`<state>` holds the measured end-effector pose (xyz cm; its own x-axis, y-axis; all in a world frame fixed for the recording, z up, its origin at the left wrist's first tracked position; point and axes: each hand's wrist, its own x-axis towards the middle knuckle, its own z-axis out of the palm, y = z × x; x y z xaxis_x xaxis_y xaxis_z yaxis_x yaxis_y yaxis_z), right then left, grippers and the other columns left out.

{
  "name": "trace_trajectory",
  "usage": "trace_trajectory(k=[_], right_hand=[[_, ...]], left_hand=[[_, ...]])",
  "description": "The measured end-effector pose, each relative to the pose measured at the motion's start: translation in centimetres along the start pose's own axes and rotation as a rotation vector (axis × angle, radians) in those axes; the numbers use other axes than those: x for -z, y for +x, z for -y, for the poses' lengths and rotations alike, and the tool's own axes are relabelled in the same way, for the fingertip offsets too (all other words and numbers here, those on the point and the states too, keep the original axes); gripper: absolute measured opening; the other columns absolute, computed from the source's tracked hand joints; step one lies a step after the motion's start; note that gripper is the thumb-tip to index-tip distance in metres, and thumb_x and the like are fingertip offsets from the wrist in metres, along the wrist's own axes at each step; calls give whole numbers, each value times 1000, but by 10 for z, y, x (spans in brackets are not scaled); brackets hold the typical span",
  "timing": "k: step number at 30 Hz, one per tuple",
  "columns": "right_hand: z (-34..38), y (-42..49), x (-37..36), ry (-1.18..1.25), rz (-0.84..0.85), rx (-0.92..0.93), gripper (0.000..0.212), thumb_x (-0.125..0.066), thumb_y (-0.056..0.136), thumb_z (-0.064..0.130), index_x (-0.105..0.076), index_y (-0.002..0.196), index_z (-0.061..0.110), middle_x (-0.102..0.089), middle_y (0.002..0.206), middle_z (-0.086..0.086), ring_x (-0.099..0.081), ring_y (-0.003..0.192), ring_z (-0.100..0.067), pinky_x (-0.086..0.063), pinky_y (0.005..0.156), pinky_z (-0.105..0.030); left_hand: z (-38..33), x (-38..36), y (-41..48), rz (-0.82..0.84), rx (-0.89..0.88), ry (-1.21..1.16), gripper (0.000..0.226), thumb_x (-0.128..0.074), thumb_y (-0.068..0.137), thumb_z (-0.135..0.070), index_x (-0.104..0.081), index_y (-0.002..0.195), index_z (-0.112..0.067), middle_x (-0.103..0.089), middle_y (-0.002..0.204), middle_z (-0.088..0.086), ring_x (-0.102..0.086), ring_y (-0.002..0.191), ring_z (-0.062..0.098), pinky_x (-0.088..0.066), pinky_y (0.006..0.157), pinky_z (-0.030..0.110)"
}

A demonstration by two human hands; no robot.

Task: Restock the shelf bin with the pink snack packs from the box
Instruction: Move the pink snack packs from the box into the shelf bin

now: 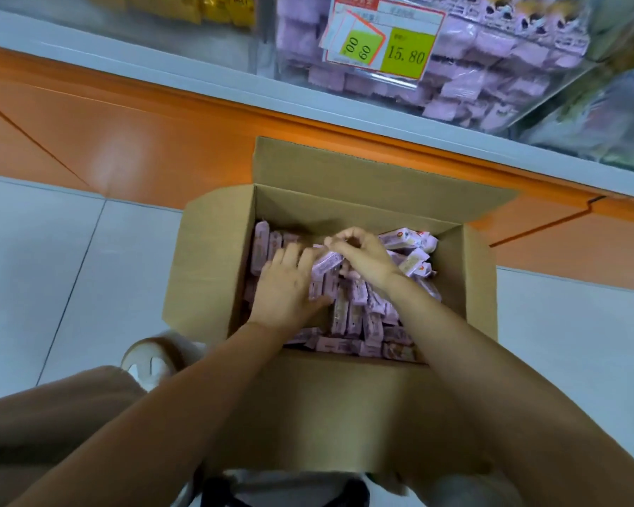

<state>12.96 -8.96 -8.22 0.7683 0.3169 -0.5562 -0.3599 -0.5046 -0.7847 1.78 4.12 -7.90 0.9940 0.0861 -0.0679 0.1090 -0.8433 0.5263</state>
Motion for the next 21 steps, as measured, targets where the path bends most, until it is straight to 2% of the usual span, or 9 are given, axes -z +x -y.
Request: trace_trajectory(k=[1, 3, 7, 10, 13, 15, 17, 19, 21], right_hand=[[3, -5, 2, 25, 21, -12, 18, -69, 87, 23, -54, 87, 14, -48, 61, -5, -46, 44, -10, -43, 46, -18], [4, -12, 8, 42, 68, -16, 22, -72, 85, 26, -54, 88, 13, -51, 69, -7, -50, 46, -9, -49, 50, -22], [9, -21, 16, 131, 124, -56, 21, -67, 89, 22, -54, 94, 7, -61, 66, -3, -56, 50, -13, -58, 61, -29], [12, -22, 18, 179, 142, -75, 21, -65, 91, 21, -52, 93, 5, -69, 73, 1, -61, 53, -17, -61, 61, -31], [5, -15, 21, 155, 126, -77, 31, -62, 91, 36, -55, 93, 6, -66, 89, -13, -64, 63, -20, -61, 72, -37], [-9, -5, 28, -16, 2, -2, 35, -58, 93, 42, -58, 100, 8, -64, 95, -9, -65, 82, -21, -57, 80, -37], [-29, 9, 35, -386, -137, 82, 33, -60, 93, 35, -58, 115, 10, -64, 113, -10, -60, 105, -26, -49, 91, -39], [-48, 18, 32, -724, -76, 58, 48, -61, 91, 32, -50, 133, 10, -55, 131, -15, -49, 123, -32, -41, 100, -39], [-64, 21, 20, -858, -11, 21, 55, -63, 89, 40, -49, 134, 11, -51, 135, -15, -39, 128, -35, -38, 102, -40]], left_hand=[[-5, -3, 2, 38, 77, -98, 55, -73, 74, -32, -53, 121, -11, -56, 112, 11, -56, 100, 33, -46, 77, 42], [-9, -7, 4, 45, 153, -196, 47, -75, 74, -19, -52, 114, -11, -58, 109, 10, -58, 97, 32, -44, 74, 41], [-7, -14, 9, 94, 204, -435, 40, -75, 74, -16, -57, 109, -13, -65, 96, 4, -62, 86, 25, -45, 73, 35], [-8, -22, 14, 109, 199, -449, 52, -82, 72, -23, -58, 117, -15, -61, 105, 5, -58, 93, 21, -39, 74, 27], [-5, -27, 18, 66, 264, -411, 51, -78, 78, -22, -61, 125, -15, -53, 109, 6, -52, 92, 16, -35, 77, 19], [2, -29, 19, 70, 332, -455, 38, -73, 83, -24, -65, 119, -15, -61, 109, 8, -58, 92, 16, -46, 82, 26], [8, -29, 18, 72, 440, -561, 26, -69, 86, -24, -68, 110, -13, -70, 101, 8, -64, 89, 17, -53, 81, 32], [11, -29, 17, 68, 512, -630, 27, -68, 88, -23, -67, 111, -10, -71, 102, 6, -64, 92, 17, -53, 84, 34], [13, -32, 16, 78, 576, -699, 26, -67, 89, -21, -65, 112, -9, -68, 104, 0, -62, 97, 15, -49, 82, 29]])
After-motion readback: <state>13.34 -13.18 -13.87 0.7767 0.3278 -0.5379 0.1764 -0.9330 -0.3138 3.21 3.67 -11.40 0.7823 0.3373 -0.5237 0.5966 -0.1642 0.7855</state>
